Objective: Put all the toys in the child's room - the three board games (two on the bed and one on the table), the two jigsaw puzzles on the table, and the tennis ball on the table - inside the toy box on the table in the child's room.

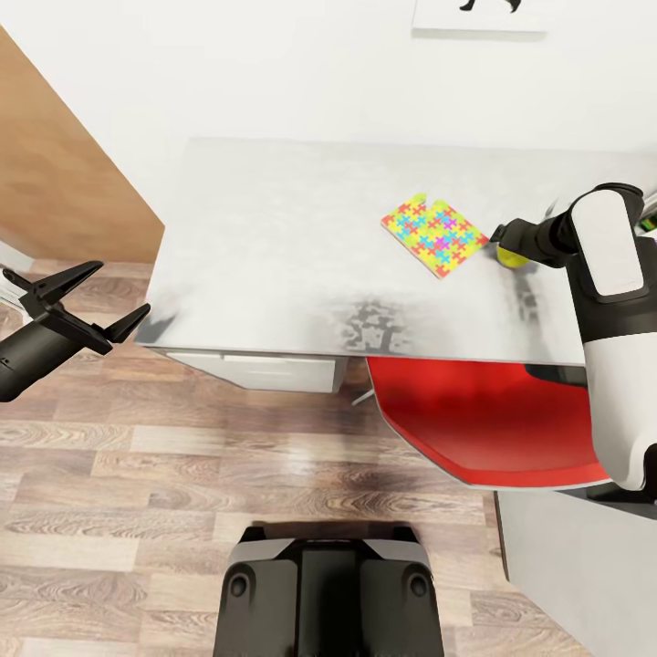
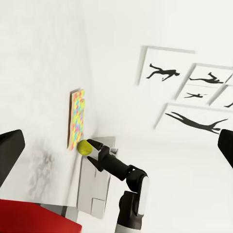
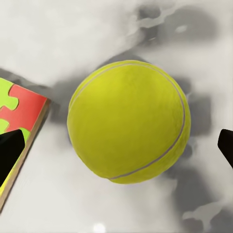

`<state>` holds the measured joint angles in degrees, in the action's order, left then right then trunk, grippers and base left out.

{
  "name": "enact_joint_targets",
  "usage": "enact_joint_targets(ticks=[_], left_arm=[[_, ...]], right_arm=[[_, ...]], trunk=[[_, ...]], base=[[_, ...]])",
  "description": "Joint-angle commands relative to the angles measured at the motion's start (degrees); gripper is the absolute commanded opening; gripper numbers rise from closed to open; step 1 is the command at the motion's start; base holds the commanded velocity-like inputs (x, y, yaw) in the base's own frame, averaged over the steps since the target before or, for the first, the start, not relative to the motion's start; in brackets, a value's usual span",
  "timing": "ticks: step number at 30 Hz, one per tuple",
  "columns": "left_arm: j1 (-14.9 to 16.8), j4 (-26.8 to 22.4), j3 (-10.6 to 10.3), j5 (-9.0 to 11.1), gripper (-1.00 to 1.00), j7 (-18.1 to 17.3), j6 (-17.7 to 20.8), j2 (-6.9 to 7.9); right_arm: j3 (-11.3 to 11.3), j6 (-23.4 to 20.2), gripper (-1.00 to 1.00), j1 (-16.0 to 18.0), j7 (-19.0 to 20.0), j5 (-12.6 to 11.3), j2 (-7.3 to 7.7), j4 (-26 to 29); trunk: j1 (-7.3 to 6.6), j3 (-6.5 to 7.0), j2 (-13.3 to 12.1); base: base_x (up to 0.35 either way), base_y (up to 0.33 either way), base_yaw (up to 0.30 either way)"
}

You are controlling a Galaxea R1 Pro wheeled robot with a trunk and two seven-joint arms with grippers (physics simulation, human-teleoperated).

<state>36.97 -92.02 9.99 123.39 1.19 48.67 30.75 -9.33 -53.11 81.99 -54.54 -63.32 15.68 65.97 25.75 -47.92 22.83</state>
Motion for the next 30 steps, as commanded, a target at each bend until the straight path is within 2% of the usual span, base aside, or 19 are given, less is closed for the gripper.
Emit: enact_joint_targets(ticks=[1,30], left_arm=[[0.03,0.0,0.03,0.18,1.0,0.13,0.2,0.01],[0.03,0.0,0.03,0.19,1.0,0.13,0.2,0.06]], right_arm=[[-0.16,-0.14,1.0,0.05,-0.56,-0.49,0.08,0.03],[-0.16,1.11,1.0,-0.01,-0.56,-0.49,0.2,0.04]], trunk=[[0.03,-0.1,0.09],[0.03,-0.41,0.09]], base=[[0.0,0.0,0.0],[0.0,0.0,0.0]])
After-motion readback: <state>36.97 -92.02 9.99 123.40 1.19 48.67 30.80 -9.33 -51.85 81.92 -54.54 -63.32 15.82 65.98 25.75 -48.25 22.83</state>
